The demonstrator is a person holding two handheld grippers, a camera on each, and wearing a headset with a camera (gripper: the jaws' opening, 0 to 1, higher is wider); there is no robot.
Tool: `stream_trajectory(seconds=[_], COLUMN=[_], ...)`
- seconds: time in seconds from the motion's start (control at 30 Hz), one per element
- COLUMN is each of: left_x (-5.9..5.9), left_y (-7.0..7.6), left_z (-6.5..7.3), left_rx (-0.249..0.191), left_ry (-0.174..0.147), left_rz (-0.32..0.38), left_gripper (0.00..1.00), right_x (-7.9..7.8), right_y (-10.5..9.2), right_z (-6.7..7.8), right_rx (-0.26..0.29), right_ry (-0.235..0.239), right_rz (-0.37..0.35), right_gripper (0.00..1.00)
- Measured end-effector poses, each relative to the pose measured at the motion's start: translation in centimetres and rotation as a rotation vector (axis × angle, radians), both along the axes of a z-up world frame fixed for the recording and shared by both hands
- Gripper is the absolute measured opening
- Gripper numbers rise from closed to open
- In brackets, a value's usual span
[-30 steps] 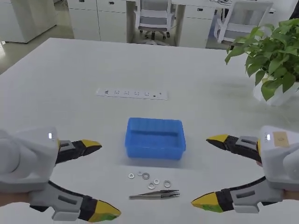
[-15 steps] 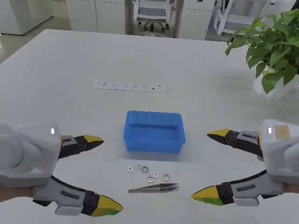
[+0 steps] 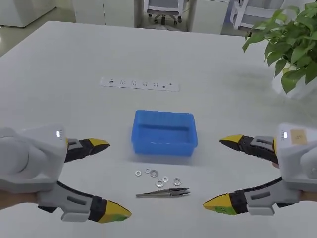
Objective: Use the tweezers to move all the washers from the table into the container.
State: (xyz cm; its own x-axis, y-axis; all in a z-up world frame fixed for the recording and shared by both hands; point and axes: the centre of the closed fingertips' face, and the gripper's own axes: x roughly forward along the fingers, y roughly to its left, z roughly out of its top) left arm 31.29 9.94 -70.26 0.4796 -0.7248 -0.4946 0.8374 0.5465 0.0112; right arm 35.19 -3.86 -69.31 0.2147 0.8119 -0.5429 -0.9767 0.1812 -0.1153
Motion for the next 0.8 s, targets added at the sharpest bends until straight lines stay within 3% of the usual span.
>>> stream_trajectory(seconds=[0.07,0.13,0.23,0.47,0.53,0.6,0.67,0.8], left_x=[0.1,0.7,0.9,1.9,1.7,2.0,2.2,2.5], left_y=[0.0,0.3,0.3,-0.6,-1.4,-1.7,-2.1,-2.8], left_z=[-0.4,-0.7,-1.4,-2.5,-3.1,-3.8,-4.4,-4.9], left_rx=[0.016,0.059,0.083,0.064,0.043,0.060,0.056,0.051], left_ry=[-0.010,-0.069,-0.078,-0.064,-0.022,-0.017,0.004,0.013], left_rz=[0.005,0.014,0.024,0.017,-0.017,-0.037,-0.049,-0.059], left_gripper=[0.96,0.95,0.91,0.85,0.74,0.74,0.74,0.71], right_x=[-0.1,-0.2,-0.2,-0.3,-0.1,0.0,0.3,0.7], right_y=[0.2,0.4,0.9,2.1,2.5,2.8,3.1,3.9], right_z=[-0.3,-0.5,-1.1,-3.3,-3.8,-4.5,-5.0,-5.4], right_rx=[0.000,0.001,-0.007,-0.036,-0.025,-0.038,-0.050,-0.046], right_ry=[0.007,0.009,-0.002,0.038,0.057,0.069,0.071,0.087], right_rz=[0.004,0.006,0.014,0.056,0.055,0.065,0.071,0.073], right_gripper=[0.86,0.84,0.78,0.73,0.71,0.69,0.65,0.60])
